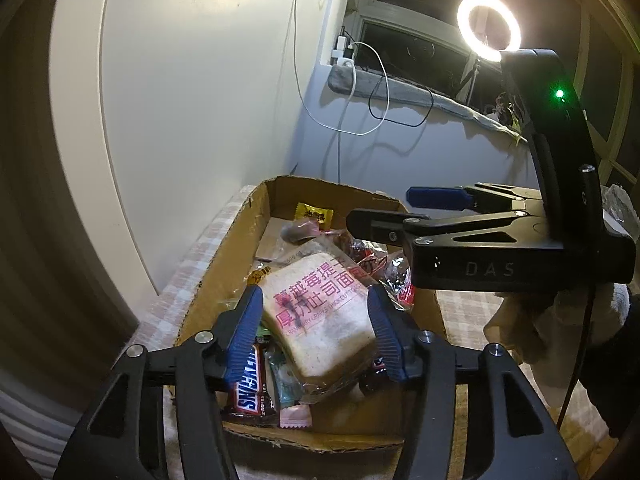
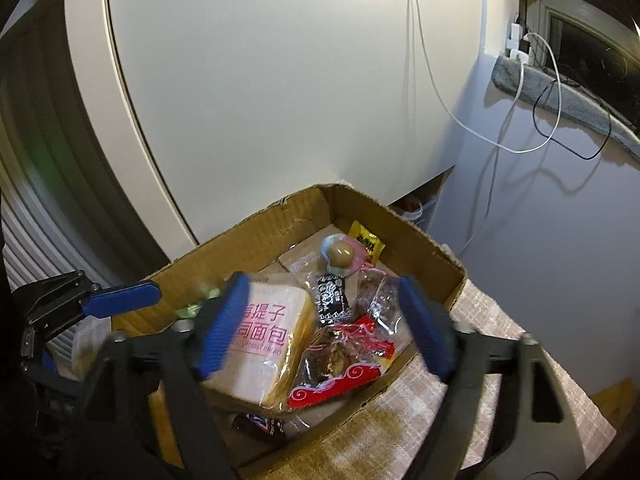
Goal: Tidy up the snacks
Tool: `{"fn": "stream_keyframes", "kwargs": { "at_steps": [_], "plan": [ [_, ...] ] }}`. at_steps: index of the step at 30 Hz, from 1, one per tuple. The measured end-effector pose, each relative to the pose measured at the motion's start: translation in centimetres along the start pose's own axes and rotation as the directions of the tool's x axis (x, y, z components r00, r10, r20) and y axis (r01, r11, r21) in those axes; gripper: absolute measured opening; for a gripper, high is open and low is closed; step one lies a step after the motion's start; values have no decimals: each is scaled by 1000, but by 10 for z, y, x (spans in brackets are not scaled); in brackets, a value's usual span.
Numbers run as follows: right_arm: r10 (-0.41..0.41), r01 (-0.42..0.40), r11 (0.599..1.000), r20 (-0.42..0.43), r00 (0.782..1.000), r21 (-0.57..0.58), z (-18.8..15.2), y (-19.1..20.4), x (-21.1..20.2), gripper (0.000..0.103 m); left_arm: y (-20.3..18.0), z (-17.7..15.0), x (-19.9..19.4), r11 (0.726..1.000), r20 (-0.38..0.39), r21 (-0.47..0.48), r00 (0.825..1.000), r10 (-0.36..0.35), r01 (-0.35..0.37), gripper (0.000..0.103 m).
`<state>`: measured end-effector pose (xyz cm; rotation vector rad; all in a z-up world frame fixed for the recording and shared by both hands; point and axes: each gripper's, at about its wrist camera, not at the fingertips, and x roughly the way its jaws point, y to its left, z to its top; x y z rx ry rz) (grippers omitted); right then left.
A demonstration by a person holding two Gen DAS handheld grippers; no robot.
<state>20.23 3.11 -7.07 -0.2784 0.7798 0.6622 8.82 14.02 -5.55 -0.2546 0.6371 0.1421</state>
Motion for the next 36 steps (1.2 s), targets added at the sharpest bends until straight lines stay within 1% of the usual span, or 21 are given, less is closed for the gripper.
{"fn": "stream_keyframes", "kwargs": {
  "at_steps": [1, 3, 6, 12, 28, 32, 36],
  "plan": [
    [-3, 3, 1000, 3, 1000, 2, 0, 0, -1, 87, 0, 0, 0, 1000, -1, 2, 1000, 0, 0, 61],
    [-4, 4, 1000, 4, 1000, 5, 1, -1, -1, 89, 0, 0, 0, 1000, -1, 3, 1000, 2, -2, 68],
    [-13, 13, 1000, 1, 1000, 7, 1, 0, -2, 96, 1, 0, 0, 1000, -2, 0, 1000, 8, -8, 70],
    [-24, 24, 1000, 4, 1000, 9, 1, 2, -3, 96, 1, 0, 1, 1000, -8, -2, 1000, 25, -25, 77],
    [-29, 29, 999, 21, 999, 22, 0, 4, -17, 97, -3, 0, -6, 1000, 2, 8, 1000, 30, -30, 77],
    [-36, 35, 999, 34, 999, 23, -1, 6, -24, 101, -6, 0, -11, 999, 9, 12, 999, 31, -31, 77],
    [-41, 40, 999, 51, 998, 26, -2, 7, -32, 102, -8, -1, -17, 999, 17, 13, 999, 34, -35, 77]
  ]
}}
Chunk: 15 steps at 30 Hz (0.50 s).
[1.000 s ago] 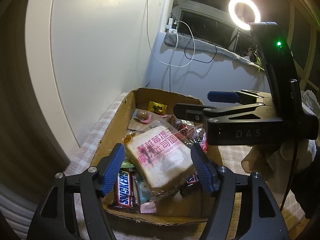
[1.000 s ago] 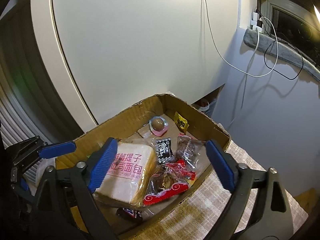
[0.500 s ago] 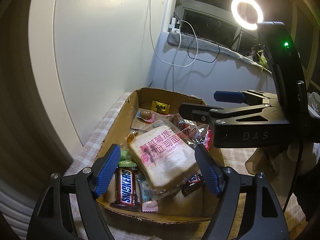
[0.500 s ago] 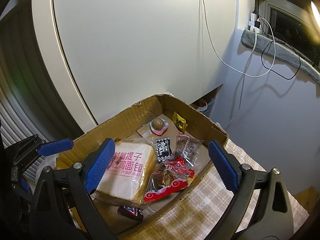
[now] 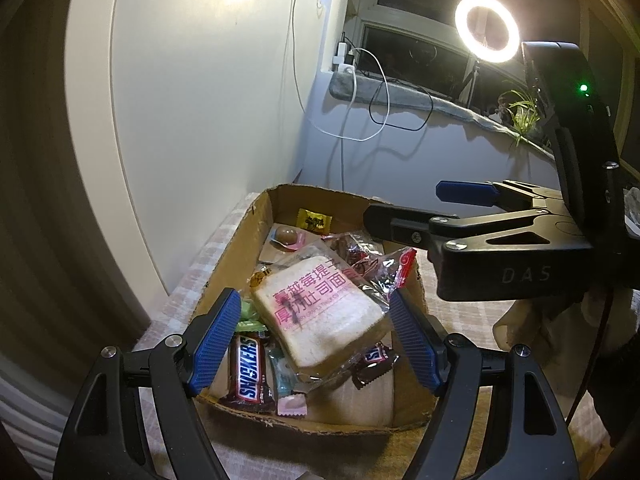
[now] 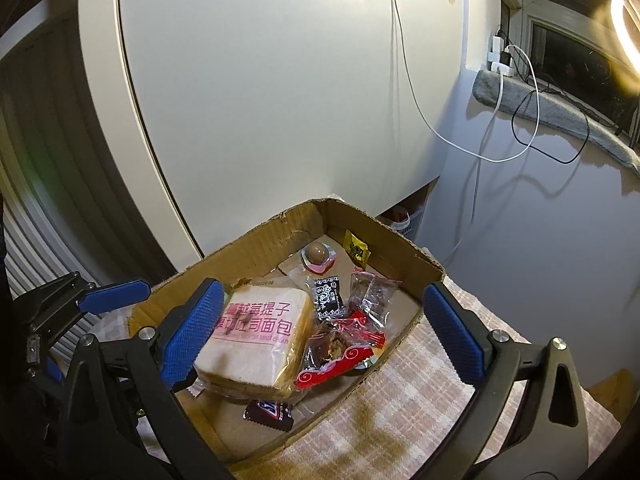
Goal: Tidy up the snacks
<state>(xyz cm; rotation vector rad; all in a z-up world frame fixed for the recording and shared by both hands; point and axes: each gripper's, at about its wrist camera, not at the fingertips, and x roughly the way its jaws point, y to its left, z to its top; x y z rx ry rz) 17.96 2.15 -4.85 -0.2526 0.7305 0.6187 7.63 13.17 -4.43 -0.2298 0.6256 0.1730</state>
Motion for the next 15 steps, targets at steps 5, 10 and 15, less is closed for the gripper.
{"fn": "stream_keyframes", "kwargs": {
  "at_steps": [5, 10, 15],
  "plan": [
    [-4, 4, 1000, 27, 1000, 9, -2, 2, -15, 102, -4, -1, -10, 1000, 14, 7, 1000, 9, -9, 77],
    [-19, 18, 1000, 54, 998, 15, -8, 5, -31, 102, -10, -2, -21, 1000, 26, 6, 1000, 15, -16, 77],
    [-40, 38, 999, 86, 996, 29, -17, 9, -50, 102, -15, -3, -31, 999, 41, 17, 999, 33, -33, 77]
  ]
}}
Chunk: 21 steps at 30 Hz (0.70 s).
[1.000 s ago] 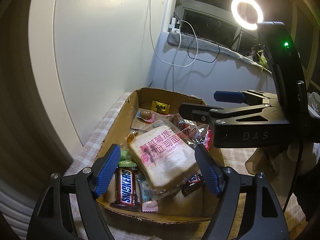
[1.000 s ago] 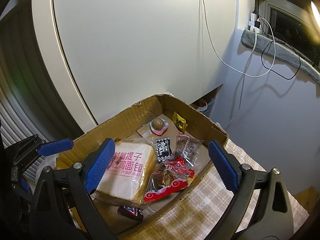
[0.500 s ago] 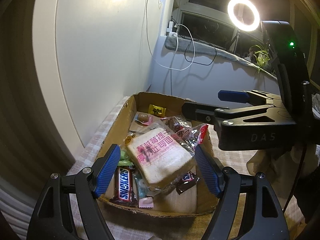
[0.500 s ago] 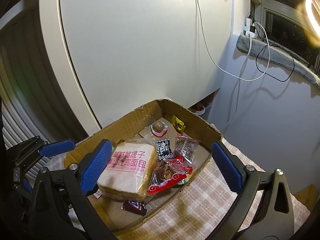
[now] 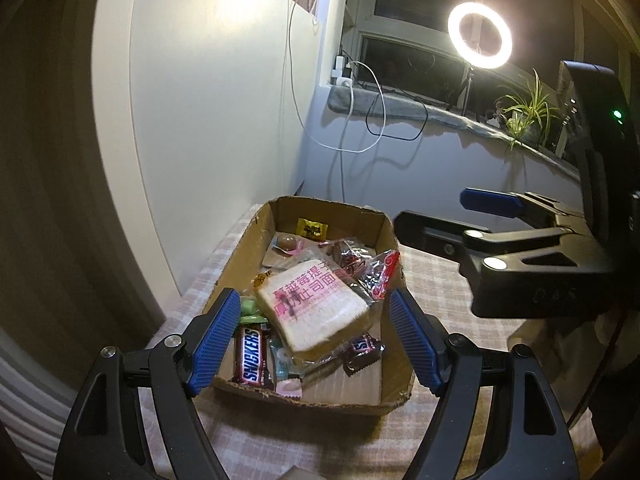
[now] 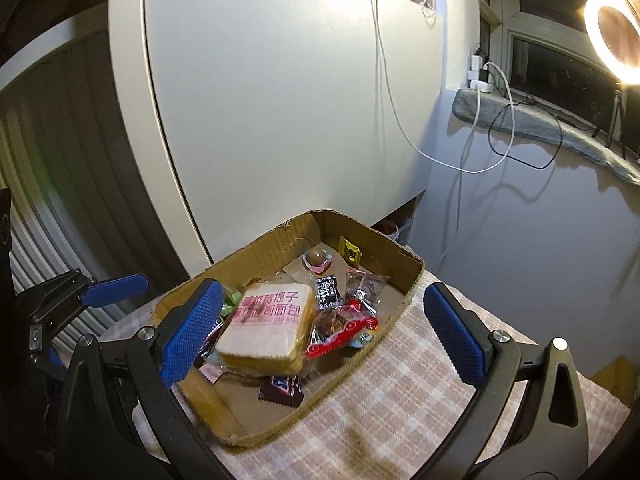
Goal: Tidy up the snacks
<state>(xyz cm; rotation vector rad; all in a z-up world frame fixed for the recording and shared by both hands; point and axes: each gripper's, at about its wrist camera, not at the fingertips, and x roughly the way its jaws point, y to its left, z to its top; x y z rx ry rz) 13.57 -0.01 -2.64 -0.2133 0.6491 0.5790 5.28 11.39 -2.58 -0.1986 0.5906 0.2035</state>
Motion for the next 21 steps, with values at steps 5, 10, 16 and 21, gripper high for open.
{"fn": "stream_keyframes", "kwargs": {
  "at_steps": [5, 10, 16, 21],
  "plan": [
    [-30, 30, 999, 20, 999, 11, -10, 2, -17, 103, -1, -2, -10, 1000, 8, -5, 1000, 14, -14, 77],
    [-56, 56, 998, 28, 998, 12, -20, 4, -33, 103, -4, -6, -18, 999, 13, 0, 999, 37, -37, 78],
    [-73, 72, 997, 33, 997, 30, -30, 5, -46, 103, -7, -10, -25, 999, 16, 1, 999, 42, -42, 78],
    [-88, 87, 996, 38, 995, 31, -35, 5, -54, 103, -7, -11, -31, 999, 26, -1, 999, 48, -48, 78]
  ]
}}
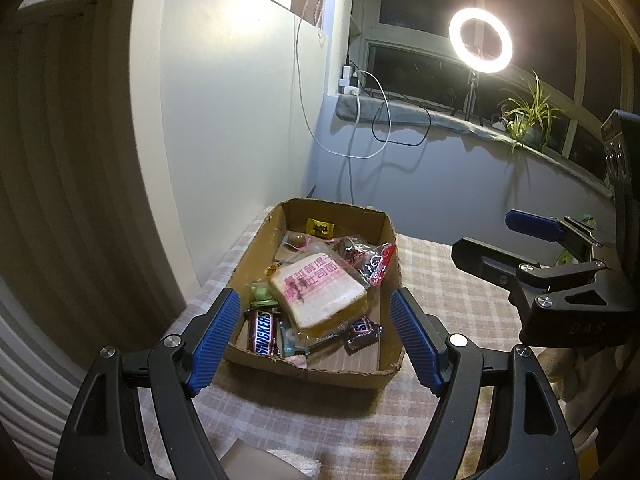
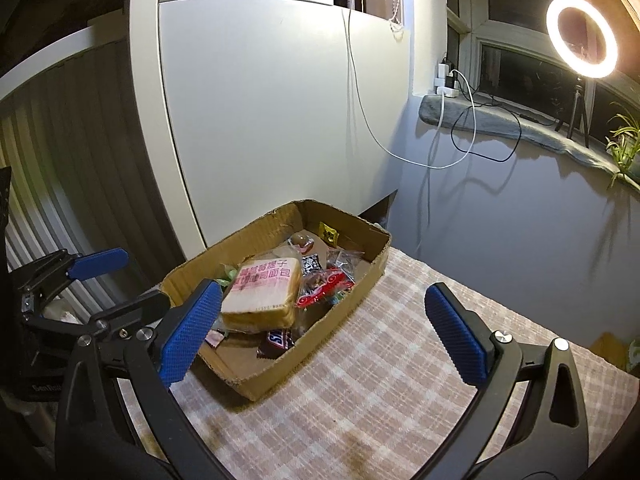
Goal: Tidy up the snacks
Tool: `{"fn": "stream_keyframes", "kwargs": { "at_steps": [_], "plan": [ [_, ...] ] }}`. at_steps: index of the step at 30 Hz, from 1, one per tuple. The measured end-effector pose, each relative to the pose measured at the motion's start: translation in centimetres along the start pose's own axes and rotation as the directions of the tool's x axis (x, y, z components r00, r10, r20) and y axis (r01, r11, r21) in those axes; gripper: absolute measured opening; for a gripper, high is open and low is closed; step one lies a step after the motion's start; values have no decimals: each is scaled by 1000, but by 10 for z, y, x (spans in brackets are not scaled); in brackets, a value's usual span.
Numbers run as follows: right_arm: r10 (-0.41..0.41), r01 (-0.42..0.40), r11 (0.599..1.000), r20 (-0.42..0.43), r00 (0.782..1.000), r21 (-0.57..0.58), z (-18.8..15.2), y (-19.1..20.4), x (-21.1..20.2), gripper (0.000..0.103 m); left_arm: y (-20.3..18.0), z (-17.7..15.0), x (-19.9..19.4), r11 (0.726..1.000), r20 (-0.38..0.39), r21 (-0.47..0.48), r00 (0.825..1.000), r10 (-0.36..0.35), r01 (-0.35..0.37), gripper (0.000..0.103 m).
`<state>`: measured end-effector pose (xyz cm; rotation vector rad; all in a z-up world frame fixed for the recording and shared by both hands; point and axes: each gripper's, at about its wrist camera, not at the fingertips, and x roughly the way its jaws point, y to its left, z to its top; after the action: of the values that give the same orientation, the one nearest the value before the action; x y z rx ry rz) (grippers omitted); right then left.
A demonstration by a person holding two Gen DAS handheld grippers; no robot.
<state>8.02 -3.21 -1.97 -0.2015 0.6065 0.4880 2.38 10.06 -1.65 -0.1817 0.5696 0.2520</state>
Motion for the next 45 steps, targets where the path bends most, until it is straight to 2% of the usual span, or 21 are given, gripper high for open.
{"fn": "stream_keyframes", "kwargs": {
  "at_steps": [16, 45],
  "plan": [
    [-47, 47, 999, 10, 999, 7, -8, -5, -18, 103, -4, -1, -10, 1000, 16, 9, 1000, 5, -5, 78],
    [-49, 49, 999, 1, 999, 4, -10, -5, -19, 103, -5, -1, -14, 1000, 22, 11, 1000, 3, -3, 78]
  ]
}}
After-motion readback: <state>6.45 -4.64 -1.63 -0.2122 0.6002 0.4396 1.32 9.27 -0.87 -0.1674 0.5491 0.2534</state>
